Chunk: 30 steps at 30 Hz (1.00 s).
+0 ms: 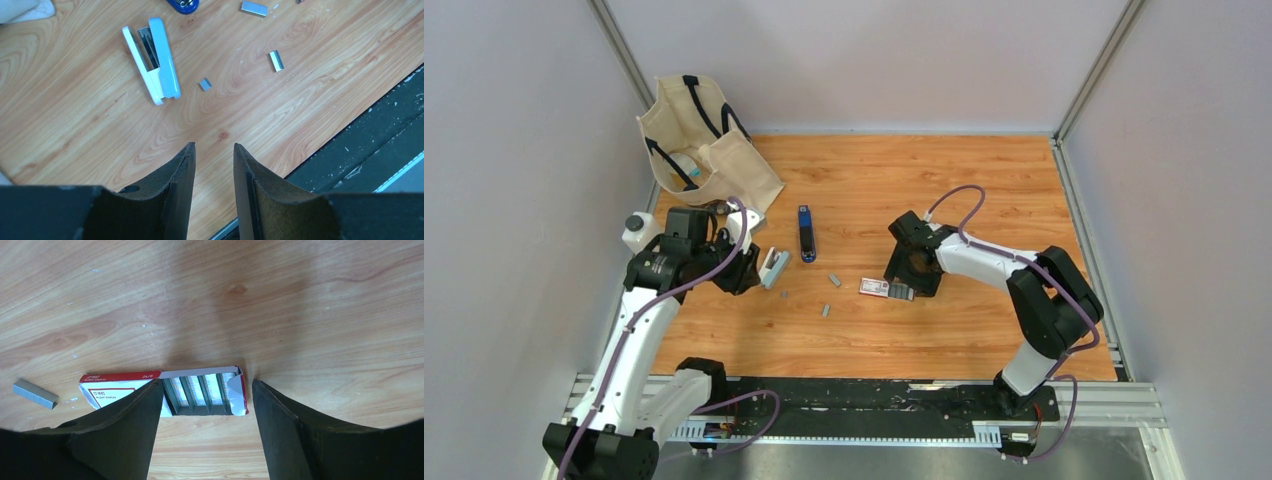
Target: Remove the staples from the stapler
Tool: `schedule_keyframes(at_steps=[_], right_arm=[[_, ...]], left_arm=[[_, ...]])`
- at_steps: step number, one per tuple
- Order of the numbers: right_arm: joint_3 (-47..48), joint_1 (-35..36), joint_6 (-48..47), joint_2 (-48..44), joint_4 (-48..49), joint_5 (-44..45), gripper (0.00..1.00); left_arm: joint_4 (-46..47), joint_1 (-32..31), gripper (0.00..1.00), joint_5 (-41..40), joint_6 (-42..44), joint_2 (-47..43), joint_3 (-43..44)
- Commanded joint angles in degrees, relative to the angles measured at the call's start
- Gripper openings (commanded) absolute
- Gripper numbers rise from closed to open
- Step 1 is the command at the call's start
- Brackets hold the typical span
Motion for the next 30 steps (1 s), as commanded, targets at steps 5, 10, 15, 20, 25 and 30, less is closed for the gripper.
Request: schedule_keyframes(at_steps=[5, 10, 15, 20, 25, 30], right_arm=[[1.26, -1.72, -5.33, -2.2, -1.52, 1.42, 0.77], [3.36, -3.31, -7.8, -3.96, -2.75, 1.68, 0.79], [10.2, -4.71, -11.66, -2.22, -4.85, 3.17, 0.82], [19.09, -5.16, -16.84, 4.37, -3.65, 3.09, 0.81], [24.98, -5.07, -19.75, 12.02, -0.47, 0.54, 0.65], [26.57, -2.35, -24.14, 13.97, 1.9, 2.29, 0.61]], left_arm=[[2.37, -0.21, 0.43, -2.53, 1.57, -1.25, -1.1], [2.81, -0.04, 0.43, -3.15, 1.4, -1.69, -1.89], [1.94, -0.12, 0.43, -3.5, 1.31, -0.55, -0.84], [-0.26, -0.04, 0.43, -4.21, 2.54, -0.28, 0.22], [-1.93, -0.03, 0.43, -1.57, 2.8, -1.34, 1.01], [-1.33, 0.58, 0.43, -5.61, 2.64, -3.45, -0.13]])
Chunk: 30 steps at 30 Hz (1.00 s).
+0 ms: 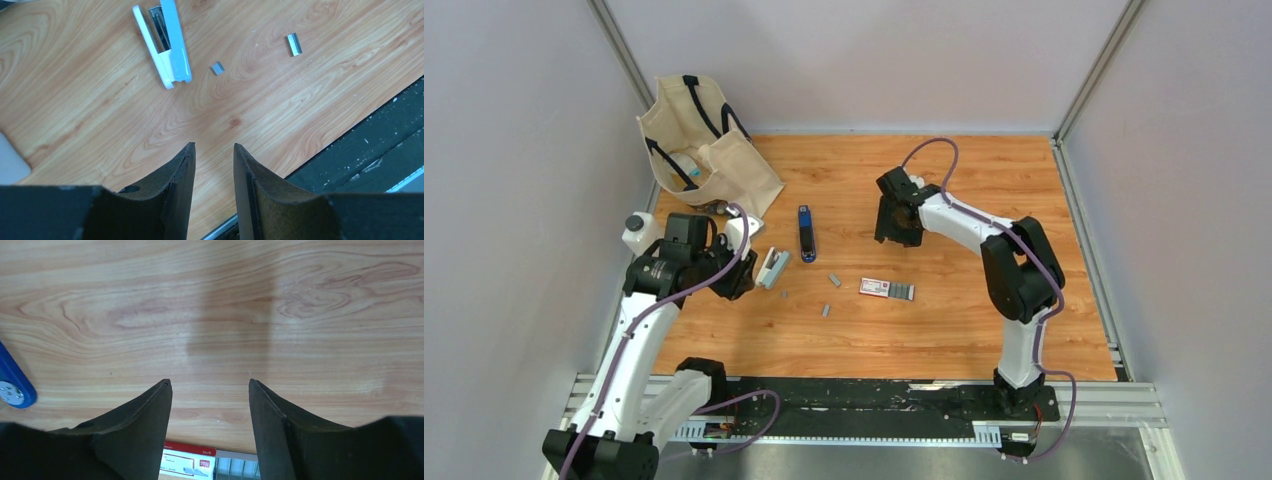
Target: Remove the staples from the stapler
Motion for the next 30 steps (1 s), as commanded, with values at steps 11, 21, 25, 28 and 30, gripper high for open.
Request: schedule_keyframes(at_steps=[11, 21, 25, 28, 30], right_arm=[[0.58, 12.47, -14.48, -5.0, 7.76, 8.47, 0.6], [-0.83, 20.48, -19.59, -3.87, 11.37, 4.97, 0.78], [-1.19, 22.06, -19.94, -2.55, 12.34, 3.82, 0.76], [-1.27, 22.85, -19.94, -1.76, 12.95, 2.5, 0.71], [-1.62, 23.12, -20.03, -1.67, 13.57, 1.8, 0.69]], left_arm=[[1.3, 0.67, 0.43, -14.95, -1.26, 0.28, 2.4], [0.32, 0.76, 0.85, -20.92, 0.6, 3.01, 2.41], [0.76, 0.67, 0.85, -22.95, 0.51, 2.57, 2.14], [1.02, 0.67, 0.85, -23.38, 0.51, 2.48, 1.97], [1.29, 0.84, 0.86, -24.09, 0.33, 2.74, 1.79]])
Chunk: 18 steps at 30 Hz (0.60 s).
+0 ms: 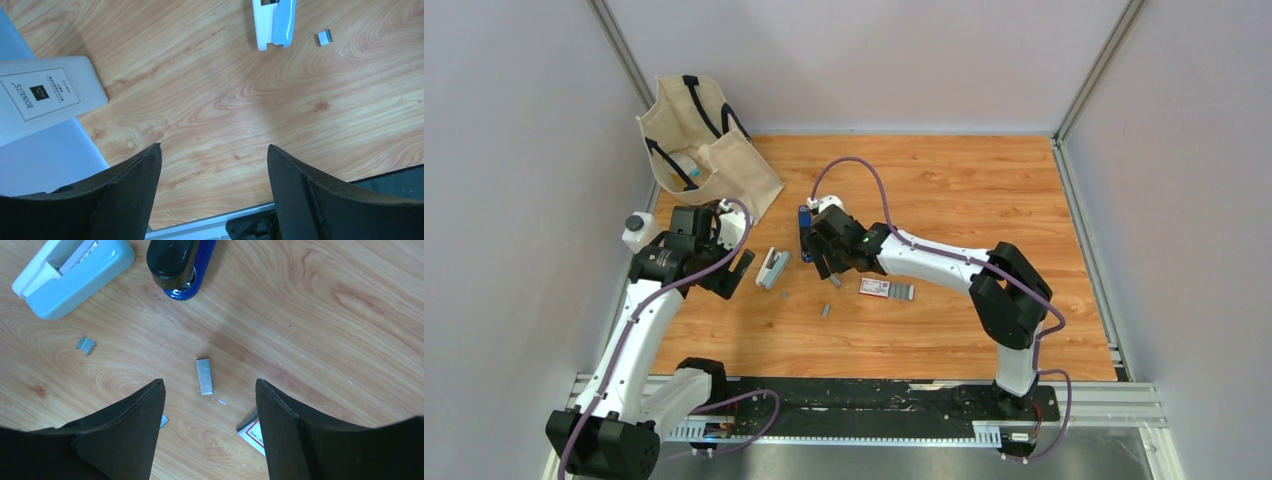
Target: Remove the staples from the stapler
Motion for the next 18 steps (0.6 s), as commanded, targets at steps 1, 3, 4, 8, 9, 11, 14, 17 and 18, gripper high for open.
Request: schedule_keyframes(at_steps=[1, 3, 4, 8, 9, 11, 14, 17, 18], right_arm=[[-0.93, 0.98, -1.49, 1.1, 3.27, -2.51, 0.69], [-0.84, 1.24, -1.76, 1.72, 3.19, -3.13, 0.69], [-0.84, 1.33, -1.93, 2.16, 3.1, -3.04, 0.68], [-0.58, 1.59, -1.85, 3.65, 3.01, -3.92, 0.63], [-0.66, 1.68, -1.76, 3.83, 3.01, -3.92, 0.63], [-0.49, 1.94, -1.58, 4.53, 2.75, -3.66, 0.63], [-0.49, 2.03, -1.41, 5.23, 2.66, -3.31, 0.62], [-0.75, 2.03, -1.32, 5.76, 2.84, -2.78, 0.62], [-0.66, 2.21, -1.32, 5.94, 2.92, -2.61, 0.62]], left_arm=[[1.09, 0.23, 0.86, -2.23, 0.22, -0.54, 0.98], [1.18, 0.41, 0.86, -1.88, 0.49, -0.8, 0.81], [1.44, 0.23, 0.86, -1.62, 0.4, -1.15, 0.63], [1.88, 0.41, 0.86, -1.0, 0.4, -2.03, 0.37], [1.88, 0.23, 0.86, -1.0, 0.49, -2.12, 0.28], [1.88, 0.23, 0.86, -1.26, 0.4, -1.86, 0.28], [2.06, 0.32, 0.86, -1.44, 0.22, -1.85, 0.1], [2.14, 0.32, 0.86, -1.09, 0.22, -2.29, 0.19], [2.06, 0.32, 0.86, -1.0, 0.14, -2.29, 0.1]])
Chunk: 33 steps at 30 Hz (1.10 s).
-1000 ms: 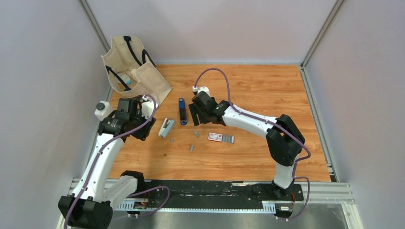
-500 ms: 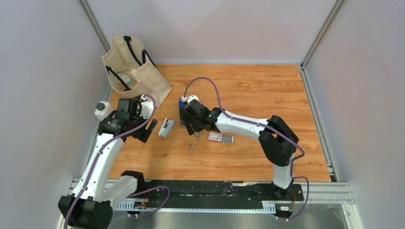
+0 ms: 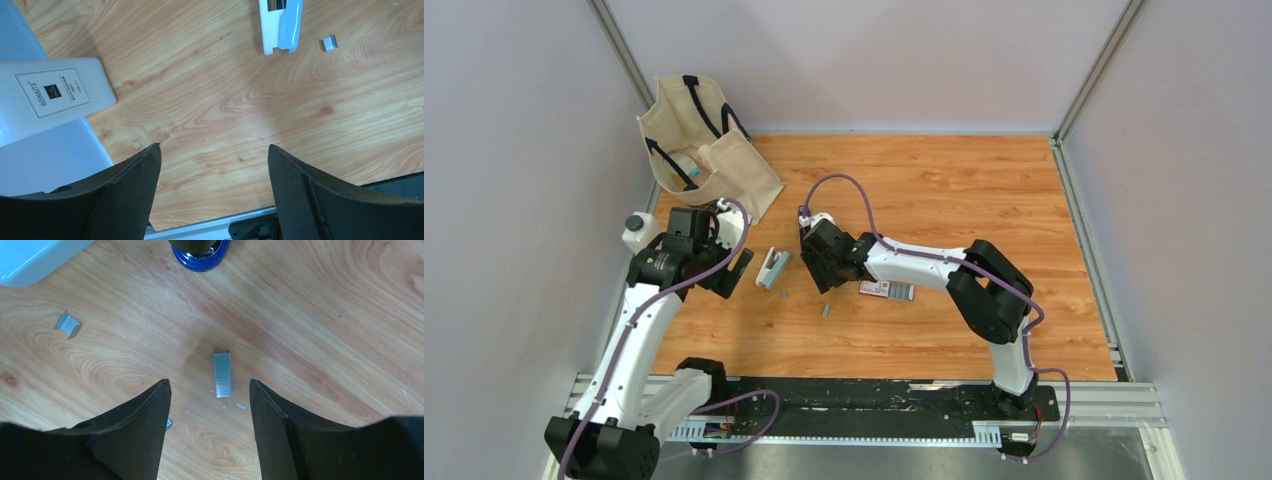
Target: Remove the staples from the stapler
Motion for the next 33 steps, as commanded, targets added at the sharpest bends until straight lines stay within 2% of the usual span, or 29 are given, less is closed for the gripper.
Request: schedule_keyframes(at_steps=[1, 7, 13, 18, 27, 33], right_arm=[[0.1, 0.33, -0.47, 0.89, 1.96, 0.87, 0.62], [0.1, 0.42, 0.24, 2.21, 2.58, 2.02, 0.59], [0.02, 0.42, 1.11, 3.52, 2.93, 2.28, 0.5], [0.1, 0.33, 1.64, 4.41, 3.1, 2.45, 0.47], [2.38, 0.33, 2.7, 6.16, 1.88, 2.63, 0.36], [5.02, 0.42, 4.36, 6.61, -1.28, 4.21, 0.24]], left_arm=[[1.38, 0.23, 0.86, 0.31, 0.14, -1.22, 0.19], [1.47, 0.23, 0.86, 1.19, 0.22, -2.19, 0.02], [1.82, 0.23, 0.86, 1.01, 0.48, -2.37, -0.51], [1.91, 0.23, 0.87, 2.32, 0.93, -3.51, -0.78], [2.09, 0.23, 0.87, 2.33, 1.36, -3.95, -1.3], [2.17, 0.32, 0.87, 3.21, 1.63, -4.83, -1.48]])
